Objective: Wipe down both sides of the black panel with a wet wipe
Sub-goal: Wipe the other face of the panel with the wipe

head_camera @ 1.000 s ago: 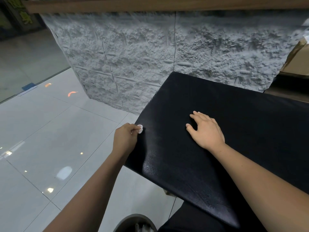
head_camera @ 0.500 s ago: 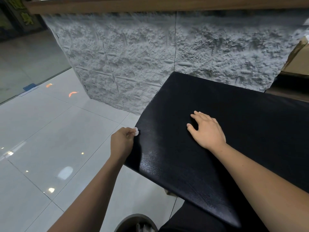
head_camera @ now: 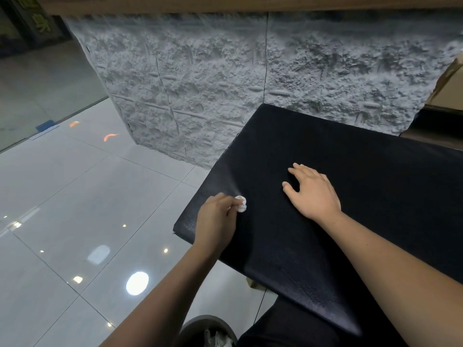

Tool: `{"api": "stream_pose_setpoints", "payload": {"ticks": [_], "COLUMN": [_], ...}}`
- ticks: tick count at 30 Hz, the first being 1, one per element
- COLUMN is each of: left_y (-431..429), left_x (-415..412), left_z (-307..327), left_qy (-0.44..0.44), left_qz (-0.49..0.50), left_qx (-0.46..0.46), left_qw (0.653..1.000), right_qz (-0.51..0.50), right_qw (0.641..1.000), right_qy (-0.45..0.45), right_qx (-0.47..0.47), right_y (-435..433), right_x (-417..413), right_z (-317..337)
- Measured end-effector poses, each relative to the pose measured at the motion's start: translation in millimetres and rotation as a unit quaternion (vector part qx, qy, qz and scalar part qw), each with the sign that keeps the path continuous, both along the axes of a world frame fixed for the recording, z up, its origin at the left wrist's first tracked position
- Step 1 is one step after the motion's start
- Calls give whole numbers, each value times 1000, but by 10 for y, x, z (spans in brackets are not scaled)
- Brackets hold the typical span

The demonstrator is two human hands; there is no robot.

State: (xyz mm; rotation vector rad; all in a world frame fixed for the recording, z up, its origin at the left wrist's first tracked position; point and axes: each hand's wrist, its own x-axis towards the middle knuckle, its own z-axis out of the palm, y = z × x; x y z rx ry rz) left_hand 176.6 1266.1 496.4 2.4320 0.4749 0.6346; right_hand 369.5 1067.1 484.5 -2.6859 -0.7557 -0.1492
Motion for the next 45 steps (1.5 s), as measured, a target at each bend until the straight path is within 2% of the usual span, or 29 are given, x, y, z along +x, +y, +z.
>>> {"api": "stream_pose_setpoints", "payload": {"ticks": [6, 12, 25, 30, 38, 45], "left_y": [-336, -336, 569, 797, 617, 337], "left_x": [-93, -146, -190, -275, -416, -545], "left_z": [-7, 7, -112, -239, -350, -344], "left_qy": [-9, -9, 34, 35, 11, -14], "left_qz": [-57, -69, 57, 100, 171, 129], "left_qx": [32, 37, 14, -61, -104, -73], "left_qw": [998, 997, 998, 992, 980, 989], "right_qz": [-2, 0, 0, 0, 2, 4], "right_qw": [1000, 1000, 1000, 1000, 1000, 1000], "right_qy": [-3, -1, 2, 1, -1, -2], "right_qx": [1, 4, 2, 5, 5, -2], "right_y": [2, 2, -3, -8, -12, -5], "right_x": [-2, -6, -3, -13, -24, -16], "right_z": [7, 5, 8, 6, 30, 22]}}
